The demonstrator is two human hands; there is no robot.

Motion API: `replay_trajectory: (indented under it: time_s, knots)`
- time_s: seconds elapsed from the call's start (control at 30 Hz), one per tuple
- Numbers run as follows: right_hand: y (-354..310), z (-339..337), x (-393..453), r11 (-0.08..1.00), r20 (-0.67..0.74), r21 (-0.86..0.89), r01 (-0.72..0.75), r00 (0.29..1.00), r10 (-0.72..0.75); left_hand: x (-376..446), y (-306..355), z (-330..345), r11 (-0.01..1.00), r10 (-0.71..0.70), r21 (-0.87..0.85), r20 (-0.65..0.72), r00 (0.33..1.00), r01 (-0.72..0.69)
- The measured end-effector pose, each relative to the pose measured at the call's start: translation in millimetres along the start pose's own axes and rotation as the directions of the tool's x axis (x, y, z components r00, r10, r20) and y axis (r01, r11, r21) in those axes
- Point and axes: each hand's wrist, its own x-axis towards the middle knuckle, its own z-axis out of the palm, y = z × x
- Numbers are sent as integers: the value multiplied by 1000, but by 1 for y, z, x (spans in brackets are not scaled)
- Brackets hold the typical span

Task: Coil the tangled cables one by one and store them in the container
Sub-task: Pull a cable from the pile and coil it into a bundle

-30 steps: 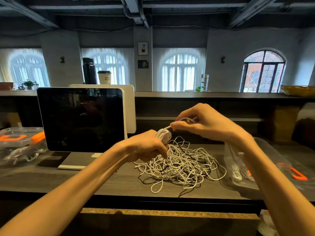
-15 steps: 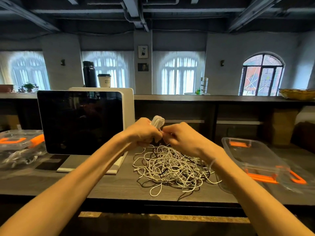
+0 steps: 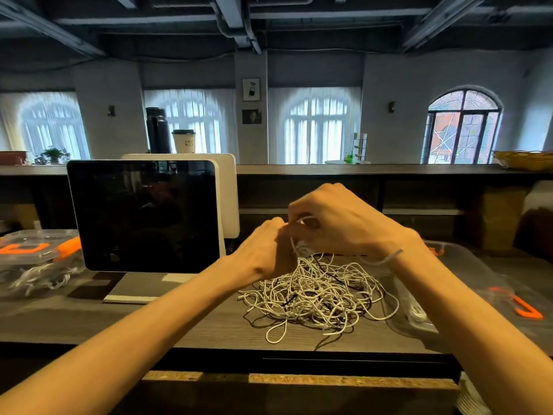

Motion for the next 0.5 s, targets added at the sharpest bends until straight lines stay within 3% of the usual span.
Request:
replay_trajectory:
  time_s: [0.1,0.2,0.3,0.4,0.5]
  knots:
    - [15,11,-4,955,-72,287,-75,992,99,0,2,2,944,-17,-331,-46,999,1]
    - [19,17,-12,795,-82,573,-197,952,295,-3,12,-7,819,-43,-574,-67,997,-4]
    - [22,13,-14,619,31,732,-285,921,387,-1,16,-12,789,-2,-611,-112,994,-67]
    - [23,12,-11,364,190,851,-378,869,458,4,18,-14,787,15,-598,-223,975,-148]
    - [20,21,-11,258,203,877,-405,799,566,8,22,-22,663,-93,-745,-185,978,-77]
